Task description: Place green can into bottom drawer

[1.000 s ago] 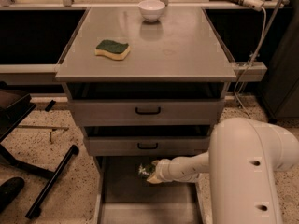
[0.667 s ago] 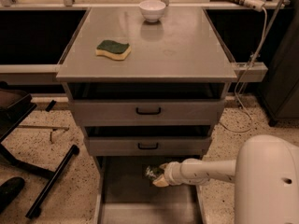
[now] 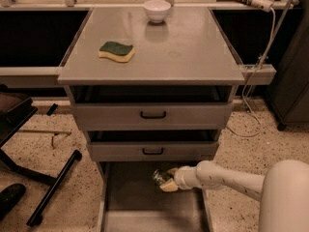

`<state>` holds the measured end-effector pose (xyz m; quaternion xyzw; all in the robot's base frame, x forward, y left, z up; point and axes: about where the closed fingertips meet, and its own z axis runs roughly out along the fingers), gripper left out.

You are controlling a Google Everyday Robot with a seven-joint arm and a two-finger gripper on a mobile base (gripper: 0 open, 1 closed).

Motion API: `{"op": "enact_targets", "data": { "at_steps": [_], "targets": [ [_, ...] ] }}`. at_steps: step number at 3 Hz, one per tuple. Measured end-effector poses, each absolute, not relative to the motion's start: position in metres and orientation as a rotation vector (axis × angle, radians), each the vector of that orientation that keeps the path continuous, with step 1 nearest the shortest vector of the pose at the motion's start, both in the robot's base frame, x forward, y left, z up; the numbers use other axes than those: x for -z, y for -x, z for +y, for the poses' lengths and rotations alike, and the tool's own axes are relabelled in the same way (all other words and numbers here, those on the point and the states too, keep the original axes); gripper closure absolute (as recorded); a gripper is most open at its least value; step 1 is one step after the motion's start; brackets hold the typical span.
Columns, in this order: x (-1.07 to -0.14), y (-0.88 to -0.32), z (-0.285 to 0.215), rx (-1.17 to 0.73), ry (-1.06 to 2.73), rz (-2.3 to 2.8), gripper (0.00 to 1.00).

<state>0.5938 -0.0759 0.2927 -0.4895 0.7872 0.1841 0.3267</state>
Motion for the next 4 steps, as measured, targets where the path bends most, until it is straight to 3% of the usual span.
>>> {"op": "enact_targets", "data": {
  "at_steps": [4],
  "targets": [
    [-0.183, -0.568, -0.072, -0.584, 1.356, 2.186, 1.0]
  ]
}}
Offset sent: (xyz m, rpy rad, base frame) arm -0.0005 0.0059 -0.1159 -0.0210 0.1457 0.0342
